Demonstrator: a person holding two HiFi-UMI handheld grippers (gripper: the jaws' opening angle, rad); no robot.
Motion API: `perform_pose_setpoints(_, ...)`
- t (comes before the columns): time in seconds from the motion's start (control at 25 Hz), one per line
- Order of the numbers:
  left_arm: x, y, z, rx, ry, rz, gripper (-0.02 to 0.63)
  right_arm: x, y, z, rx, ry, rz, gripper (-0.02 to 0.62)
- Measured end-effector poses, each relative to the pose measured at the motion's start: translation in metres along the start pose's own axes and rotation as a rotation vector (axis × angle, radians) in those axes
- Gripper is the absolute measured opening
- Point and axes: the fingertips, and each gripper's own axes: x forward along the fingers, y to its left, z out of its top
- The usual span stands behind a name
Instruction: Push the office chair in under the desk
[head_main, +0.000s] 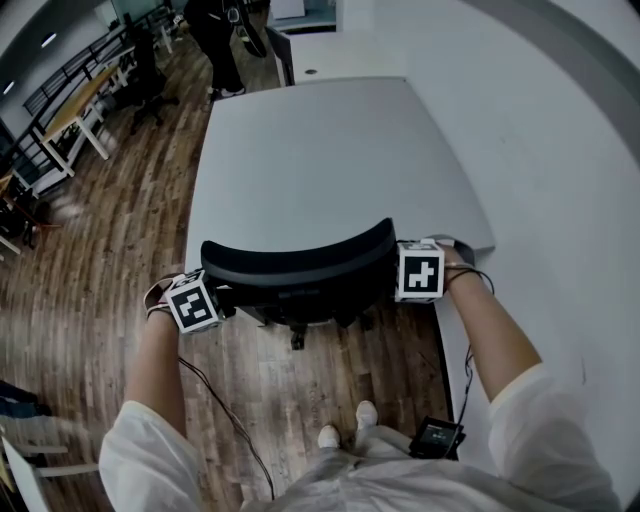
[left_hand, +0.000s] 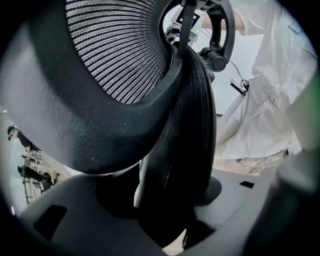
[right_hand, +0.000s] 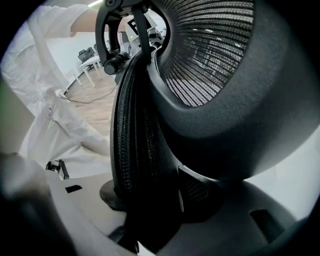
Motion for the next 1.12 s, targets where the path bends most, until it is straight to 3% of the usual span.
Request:
perform_pose_setpoints(0.24, 0.014, 0.005, -0.004, -0.038, 0.013, 0.014, 0.243, 0.011, -0.006, 0.0, -0.006, -0.02, 0.007, 0.219)
perform_pose_setpoints(0.4, 0.015, 0.004, 0.0, -0.093, -0.01, 0.033, 0.297, 0.013, 0.0, -0.009, 0.017, 0.001, 0.021, 0.247)
perform_pose_setpoints(0.56, 0.018, 0.003, -0.006, -0.124, 0.001, 0.069, 0.309, 0.005, -0.007, -0.014, -0.006, 0.02, -0.061, 0.273)
perform_pose_setpoints(0.76, 0.01, 0.009, -0.014, -0.156, -0.006, 0.182, 0.322, -0.013, -0.012, -0.006, -0.019, -0.017, -0.129, 0.284)
perform_pose_setpoints(1.12, -0.013, 0.01, -0.002, -0.111, -0.03, 0.278, 0.322, -0.039, -0.014, 0.0, -0.026, -0.085, -0.183, 0.285)
